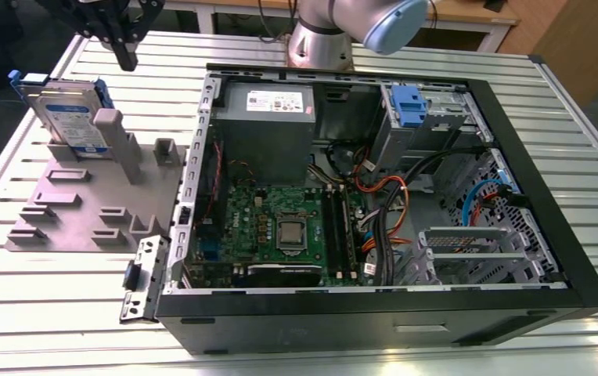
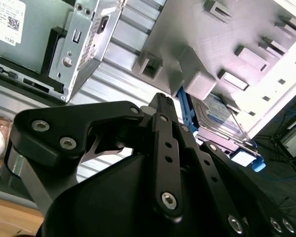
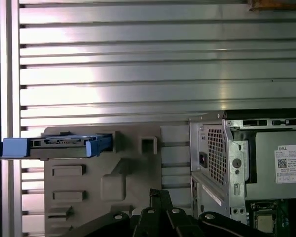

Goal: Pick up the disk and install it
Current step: 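Reach for the disk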

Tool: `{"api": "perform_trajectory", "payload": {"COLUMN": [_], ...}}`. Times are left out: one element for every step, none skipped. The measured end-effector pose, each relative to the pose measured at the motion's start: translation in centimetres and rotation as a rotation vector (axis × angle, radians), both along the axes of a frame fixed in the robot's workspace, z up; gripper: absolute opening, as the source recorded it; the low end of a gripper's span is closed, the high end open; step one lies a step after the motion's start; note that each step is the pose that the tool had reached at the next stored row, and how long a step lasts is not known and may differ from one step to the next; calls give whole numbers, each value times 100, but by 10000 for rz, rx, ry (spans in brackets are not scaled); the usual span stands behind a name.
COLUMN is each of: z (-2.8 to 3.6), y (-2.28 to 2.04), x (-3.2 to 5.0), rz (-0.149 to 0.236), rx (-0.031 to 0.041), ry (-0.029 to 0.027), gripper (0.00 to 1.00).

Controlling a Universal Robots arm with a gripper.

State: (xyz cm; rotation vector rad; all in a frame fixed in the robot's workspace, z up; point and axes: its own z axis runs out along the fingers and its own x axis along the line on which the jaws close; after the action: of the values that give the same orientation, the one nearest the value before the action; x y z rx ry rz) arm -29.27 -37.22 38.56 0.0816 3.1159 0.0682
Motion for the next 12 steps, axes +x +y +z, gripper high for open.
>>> {"api": "perform_trajectory", "payload": {"z": [-1, -2, -4, -6, -7, -8, -10, -11, -12, -13, -14, -14], "y": [10, 18, 22, 24, 25, 26, 27, 29, 30, 31, 31, 31], "x": [-15, -35, -61, -85, -108, -130, -151, -169, -180, -188, -196, -204], "rz": [0, 0, 0, 0, -1, 0, -1, -1, -1, -1, 0, 0], "rx": [-1, -2, -1, 0, 0, -1, 0, -1, -1, -1, -1, -1], "ry": [1, 2, 0, 0, 0, 1, 1, 1, 3, 6, 8, 11], "gripper": [11, 11, 11, 11, 11, 11, 11, 11, 11, 11, 11, 11]}}
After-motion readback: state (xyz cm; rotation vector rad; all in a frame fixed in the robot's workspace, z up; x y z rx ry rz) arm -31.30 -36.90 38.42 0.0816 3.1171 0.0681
